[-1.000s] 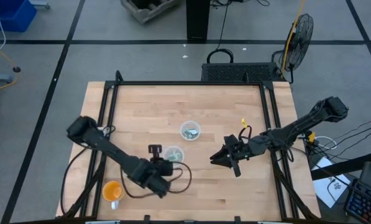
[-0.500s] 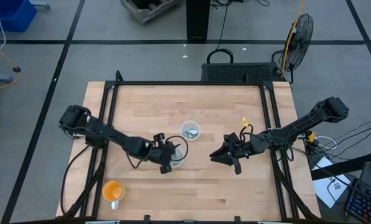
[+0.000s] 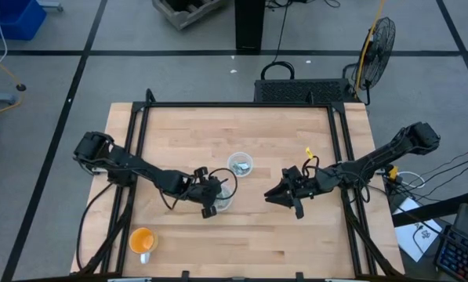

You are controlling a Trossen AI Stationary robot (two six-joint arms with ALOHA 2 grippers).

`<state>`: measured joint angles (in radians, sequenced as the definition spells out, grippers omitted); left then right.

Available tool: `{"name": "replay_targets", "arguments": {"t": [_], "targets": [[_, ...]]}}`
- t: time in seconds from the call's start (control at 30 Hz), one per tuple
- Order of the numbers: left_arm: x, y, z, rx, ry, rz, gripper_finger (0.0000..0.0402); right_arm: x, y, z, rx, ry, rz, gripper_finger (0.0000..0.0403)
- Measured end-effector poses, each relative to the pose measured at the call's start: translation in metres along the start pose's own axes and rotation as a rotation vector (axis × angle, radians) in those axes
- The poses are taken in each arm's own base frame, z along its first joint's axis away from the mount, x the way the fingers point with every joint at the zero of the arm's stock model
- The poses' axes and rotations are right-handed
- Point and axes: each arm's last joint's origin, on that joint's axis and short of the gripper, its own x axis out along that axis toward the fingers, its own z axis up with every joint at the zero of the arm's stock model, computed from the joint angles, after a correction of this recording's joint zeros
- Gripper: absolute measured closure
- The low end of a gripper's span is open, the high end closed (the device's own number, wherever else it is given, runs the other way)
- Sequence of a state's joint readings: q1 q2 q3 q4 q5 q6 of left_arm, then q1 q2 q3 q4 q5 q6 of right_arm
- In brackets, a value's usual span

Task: Pick and place Stevia / Truvia into bins
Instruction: Put the stevia packet into the bottom transparent container, then return to Home Position

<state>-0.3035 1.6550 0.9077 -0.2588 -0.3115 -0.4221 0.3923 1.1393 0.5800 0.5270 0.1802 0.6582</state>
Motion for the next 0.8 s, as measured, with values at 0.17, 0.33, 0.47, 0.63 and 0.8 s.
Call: {"name": "replay_targets", "arguments": {"t": [0.17, 0.33, 0.47, 0.63, 0.8], "targets": [[0.000, 0.000, 0.000, 0.024, -0.003, 0.000, 0.0340, 0.000, 0.000, 0.000, 0.002, 0.001, 0.000, 0.0314], [0.000, 0.000, 0.000, 0.052, -0.004, 0.001, 0.0280, 0.000, 0.000, 0.000, 0.002, 0.001, 0.000, 0.0314], [-0.012, 0.001, 0.007, 0.087, -0.008, -0.015, 0.0255, 0.000, 0.000, 0.000, -0.025, 0.001, 0.000, 0.0314], [-0.070, 0.012, 0.032, 0.065, -0.001, -0.060, 0.0253, 0.000, 0.000, -0.001, -0.070, 0.007, -0.002, 0.0314], [-0.165, 0.038, 0.054, 0.178, -0.138, -0.058, 0.0252, -0.010, 0.006, 0.012, -0.152, 0.008, 0.132, 0.0314]]}}
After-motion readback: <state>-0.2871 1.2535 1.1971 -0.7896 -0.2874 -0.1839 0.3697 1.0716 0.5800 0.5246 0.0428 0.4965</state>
